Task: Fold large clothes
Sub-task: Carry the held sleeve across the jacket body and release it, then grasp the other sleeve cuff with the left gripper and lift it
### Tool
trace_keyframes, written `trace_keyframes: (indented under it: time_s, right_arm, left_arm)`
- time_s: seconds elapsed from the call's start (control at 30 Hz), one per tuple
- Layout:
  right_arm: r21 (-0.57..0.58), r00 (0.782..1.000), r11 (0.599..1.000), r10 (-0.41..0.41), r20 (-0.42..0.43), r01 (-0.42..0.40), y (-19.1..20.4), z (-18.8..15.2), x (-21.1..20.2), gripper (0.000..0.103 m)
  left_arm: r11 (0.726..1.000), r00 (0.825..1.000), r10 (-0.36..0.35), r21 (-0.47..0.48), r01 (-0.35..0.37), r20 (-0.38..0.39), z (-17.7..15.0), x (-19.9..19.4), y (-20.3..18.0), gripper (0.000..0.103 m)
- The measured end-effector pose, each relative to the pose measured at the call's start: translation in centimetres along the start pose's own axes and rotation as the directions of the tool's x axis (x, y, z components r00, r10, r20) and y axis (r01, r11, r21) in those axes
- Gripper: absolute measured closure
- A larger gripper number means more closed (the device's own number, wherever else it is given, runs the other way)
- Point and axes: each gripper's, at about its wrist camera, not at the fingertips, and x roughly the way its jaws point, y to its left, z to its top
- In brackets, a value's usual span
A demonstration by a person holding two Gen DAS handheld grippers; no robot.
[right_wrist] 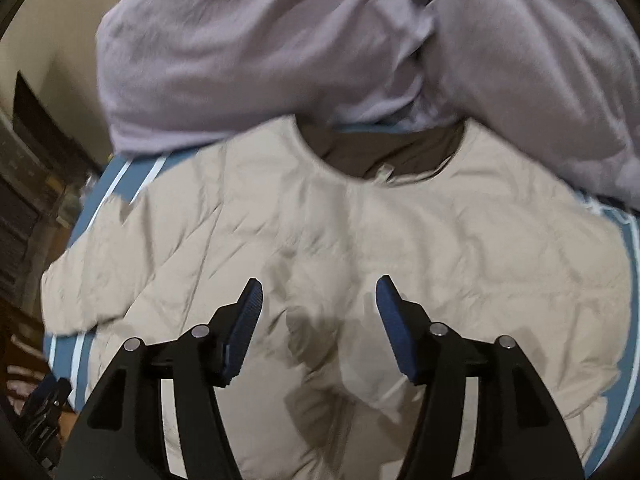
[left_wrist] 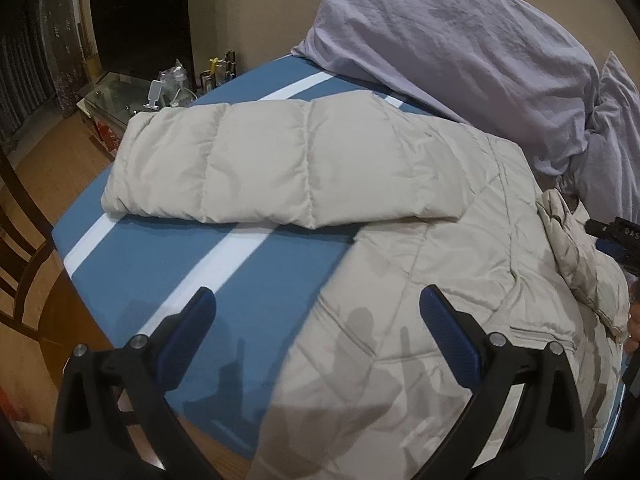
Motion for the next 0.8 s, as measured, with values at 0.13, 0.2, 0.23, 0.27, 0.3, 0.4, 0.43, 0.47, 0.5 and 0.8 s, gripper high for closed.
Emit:
trace_keyframes:
  time_s: [0.13, 0.2, 0.23, 0.27, 0.3, 0.4, 0.43, 0.47, 0.5, 0.8]
  right_arm:
    - [0.031, 0.998, 0.998, -0.051, -0.035, 0.052, -1.0, 0.0, 1.5, 0.042]
    - [0.009, 0.995, 0.996, -0.088, -0.049, 0.089, -0.7, -0.7, 2.4, 0.037]
    - [-0.001, 0.993, 0.995, -0.101, -0.053, 0.101, -0.7, -0.9, 2.7, 0.033]
    - [-0.011, 0.992, 0.993, -0.117, -0.054, 0.117, -0.6, -1.2, 3.1, 0.025]
    - [-0.02, 0.99, 0.991, -0.132, -0.056, 0.132, -0.4, -1.5, 3.7, 0.022]
    - [-0.049, 0.985, 0.985, -0.166, -0.047, 0.164, -0.2, -2.5, 5.1, 0.017]
    - [-0.054, 0.984, 0.984, -0.173, -0.039, 0.171, -0.2, -2.7, 5.2, 0.016]
    - [-0.054, 0.984, 0.983, -0.177, -0.035, 0.175, -0.2, -2.8, 5.3, 0.014]
    - [-0.05, 0.984, 0.983, -0.176, -0.038, 0.175, -0.3, -2.7, 5.4, 0.013]
    - [-0.052, 0.985, 0.987, -0.156, -0.072, 0.153, -0.7, -2.2, 5.4, 0.012]
  left_arm:
    - [1.0, 1.0, 0.017, -0.008, -0.017, 0.009, 0.5, 0.2, 0.5, 0.002]
    - [0.999, 0.999, 0.03, -0.015, -0.03, 0.012, 0.9, 0.4, 1.0, 0.002]
    - [0.999, 0.999, 0.037, -0.02, -0.037, 0.014, 1.0, 0.4, 1.3, 0.002]
    - [0.999, 0.999, 0.043, -0.022, -0.043, 0.016, 1.2, 0.5, 1.5, 0.002]
    - [0.998, 0.998, 0.056, -0.028, -0.056, 0.019, 1.5, 0.6, 2.0, 0.002]
    - [0.994, 0.995, 0.094, -0.049, -0.093, 0.027, 2.4, 0.7, 3.5, 0.002]
    - [0.993, 0.994, 0.107, -0.058, -0.105, 0.029, 2.6, 0.8, 3.9, 0.002]
    - [0.991, 0.992, 0.12, -0.071, -0.117, 0.031, 3.0, 0.9, 4.6, 0.002]
    - [0.989, 0.991, 0.128, -0.085, -0.125, 0.031, 3.4, 1.0, 5.3, 0.002]
    - [0.946, 0.98, 0.2, -0.26, -0.193, 0.001, 7.2, 3.1, 14.2, 0.002]
